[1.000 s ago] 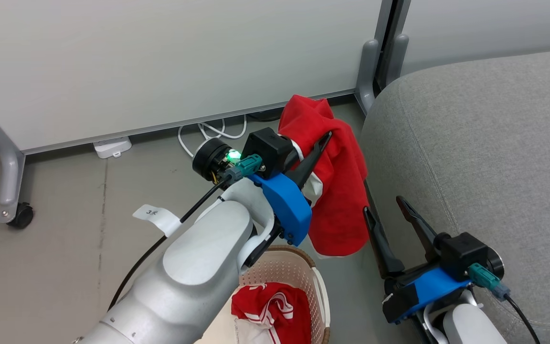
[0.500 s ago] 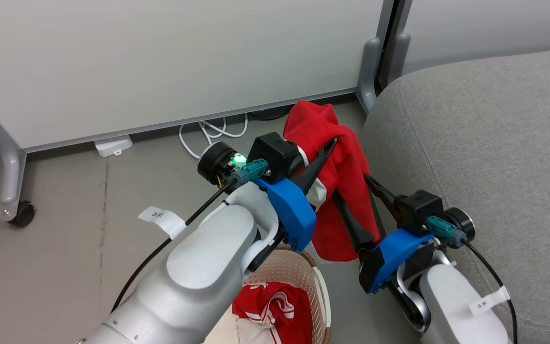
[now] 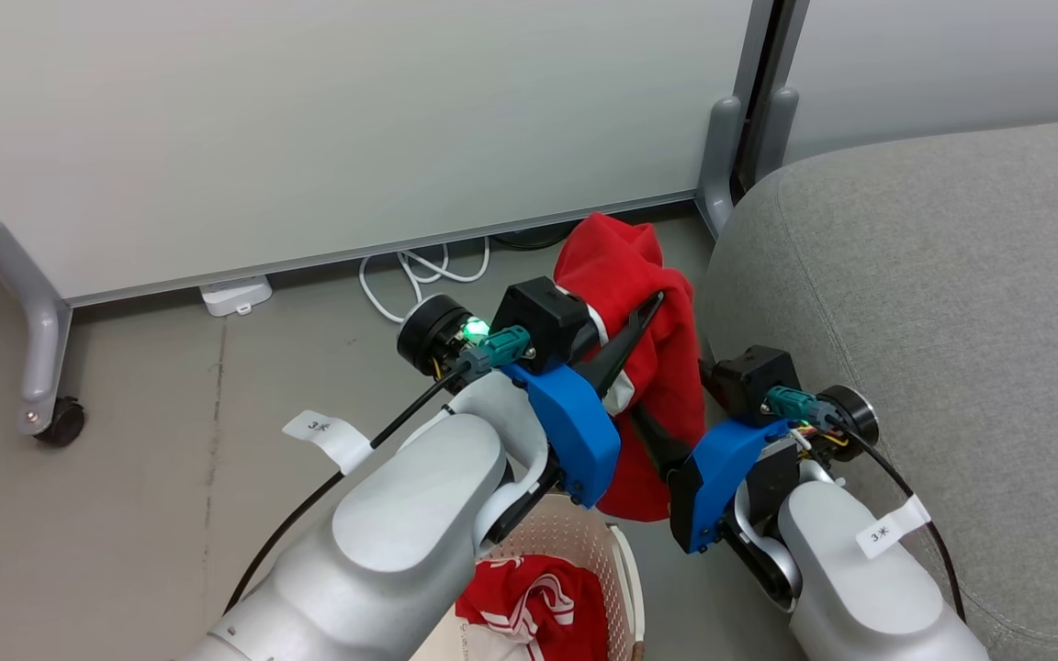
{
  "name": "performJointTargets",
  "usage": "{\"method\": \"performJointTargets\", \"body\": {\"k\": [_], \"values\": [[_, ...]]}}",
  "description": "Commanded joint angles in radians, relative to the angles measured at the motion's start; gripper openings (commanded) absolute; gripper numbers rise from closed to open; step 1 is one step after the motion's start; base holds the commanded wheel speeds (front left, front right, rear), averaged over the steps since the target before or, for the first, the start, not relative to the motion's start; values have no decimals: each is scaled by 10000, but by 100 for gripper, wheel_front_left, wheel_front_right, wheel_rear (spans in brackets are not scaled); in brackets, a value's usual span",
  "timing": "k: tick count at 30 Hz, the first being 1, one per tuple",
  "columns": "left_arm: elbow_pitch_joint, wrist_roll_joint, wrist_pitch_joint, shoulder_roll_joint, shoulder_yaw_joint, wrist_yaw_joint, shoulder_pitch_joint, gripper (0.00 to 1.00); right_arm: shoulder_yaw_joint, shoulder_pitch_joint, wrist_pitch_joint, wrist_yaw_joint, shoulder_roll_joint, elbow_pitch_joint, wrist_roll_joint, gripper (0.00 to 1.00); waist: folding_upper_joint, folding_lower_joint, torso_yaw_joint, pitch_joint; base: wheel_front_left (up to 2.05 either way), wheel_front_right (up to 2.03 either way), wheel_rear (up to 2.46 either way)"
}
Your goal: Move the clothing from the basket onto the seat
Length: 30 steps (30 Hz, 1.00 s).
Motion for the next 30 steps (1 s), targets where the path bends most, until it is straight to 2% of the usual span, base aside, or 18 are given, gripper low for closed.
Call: {"method": "performJointTargets", "body": {"k": [1,2,3,19,20,21,22,23,24,25,26,30], "values": [[-34,-41,23,2,-33,16,89,0,104,-222,1,20,-29,201,176,65,0,0,25,-32,0,0,0],[-33,-56,24,1,-43,24,87,0,147,-283,-36,20,-29,285,207,22,0,0,32,-41,0,0,0],[-31,-77,10,-1,-52,36,88,0,196,-327,-69,20,-29,343,256,0,0,0,36,-46,0,0,0],[48,-199,-47,111,-117,133,56,0,606,-529,-456,20,-29,922,671,0,0,0,-79,-67,0,0,0],[55,-212,-39,111,-122,137,49,8,612,-535,-462,20,-29,937,682,0,0,0,-79,-67,0,0,0],[55,-212,-39,111,-122,137,49,8,612,-535,-462,20,-29,937,682,0,0,0,-79,-67,0,0,0],[78,-244,-13,110,-133,149,50,43,635,-558,-504,20,-29,972,700,0,0,0,-78,-69,0,0,0],[85,-257,-1,108,-146,151,56,55,649,-570,-521,20,-29,984,706,0,0,0,-77,-69,0,0,0],[96,-262,16,107,-156,149,62,73,665,-585,-542,20,-29,991,712,0,0,0,-76,-69,0,0,0],[96,-262,16,107,-156,149,62,73,665,-585,-542,20,-29,991,712,0,0,0,-76,-69,0,0,0],[108,-264,42,107,-180,149,72,100,696,-618,-544,20,-29,1017,733,0,0,0,-70,-66,0,0,0],[129,-305,59,122,-195,162,71,100,750,-654,-561,20,-29,1054,772,0,0,0,-62,-59,0,0,0]]}}
